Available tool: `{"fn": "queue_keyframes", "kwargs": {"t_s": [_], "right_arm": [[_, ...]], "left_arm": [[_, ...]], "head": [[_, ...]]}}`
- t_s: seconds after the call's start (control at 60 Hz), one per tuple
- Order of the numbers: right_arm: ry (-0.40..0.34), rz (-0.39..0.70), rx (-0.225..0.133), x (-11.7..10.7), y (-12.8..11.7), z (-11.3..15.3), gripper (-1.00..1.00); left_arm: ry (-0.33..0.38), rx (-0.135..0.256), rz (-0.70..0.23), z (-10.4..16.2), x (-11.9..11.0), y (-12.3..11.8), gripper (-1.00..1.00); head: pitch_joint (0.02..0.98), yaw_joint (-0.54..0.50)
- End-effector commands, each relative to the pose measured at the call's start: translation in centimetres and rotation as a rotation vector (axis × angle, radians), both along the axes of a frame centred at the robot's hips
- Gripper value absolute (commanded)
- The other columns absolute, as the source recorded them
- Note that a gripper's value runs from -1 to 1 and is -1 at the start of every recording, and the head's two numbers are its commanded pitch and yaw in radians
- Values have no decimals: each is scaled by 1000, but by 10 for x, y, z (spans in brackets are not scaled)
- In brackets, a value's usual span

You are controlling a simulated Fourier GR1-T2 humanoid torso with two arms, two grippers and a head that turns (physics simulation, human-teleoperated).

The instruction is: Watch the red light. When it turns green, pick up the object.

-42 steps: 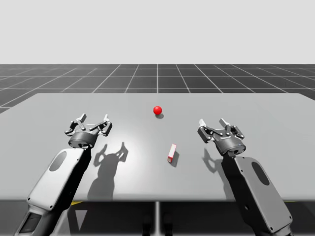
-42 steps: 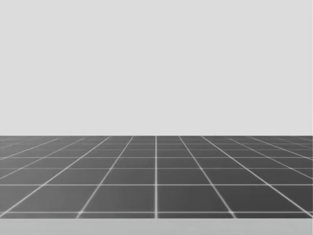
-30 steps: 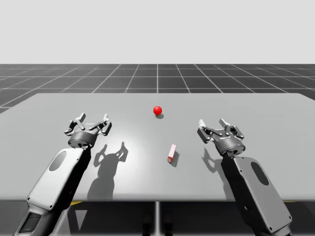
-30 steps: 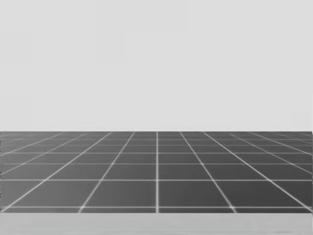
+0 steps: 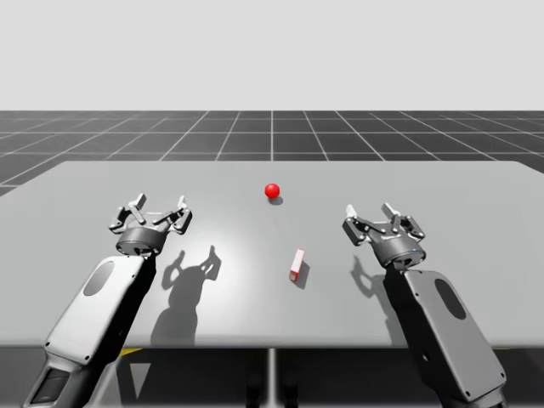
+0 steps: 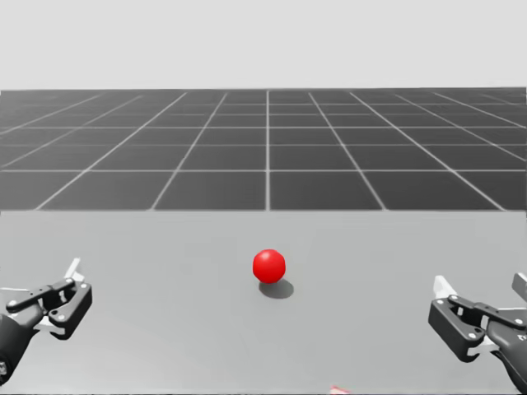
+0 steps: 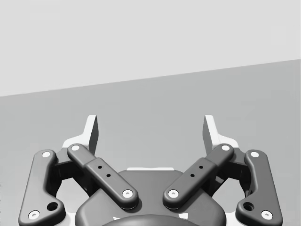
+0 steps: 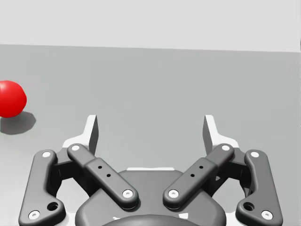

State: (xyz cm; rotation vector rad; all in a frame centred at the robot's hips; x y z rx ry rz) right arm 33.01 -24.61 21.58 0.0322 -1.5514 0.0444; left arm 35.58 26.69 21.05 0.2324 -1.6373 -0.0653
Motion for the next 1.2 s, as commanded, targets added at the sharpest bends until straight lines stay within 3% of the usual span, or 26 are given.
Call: {"fn": "queue_keyframes", "kwargs": {"t_s": [0.017,0.267,1.05,1.2], "right_arm": [[-4,-4,-3,0,-1,1,-1000],[-11,-2,-8,-1,-1,2,-1000],[-10,10,-7,-1,0,1,-1000],[-9,11,-7,-1,0,1,-1000]], "left_arm": [[-3,14,-4,0,0,0,-1000],[-13,14,-12,2,-1,-1,-1000],[-16,13,-16,4,-4,-4,-1000],[-16,14,-18,4,-4,-4,-1000]], "head": [[498,12],[566,6],[567,-6],[604,-21]]}}
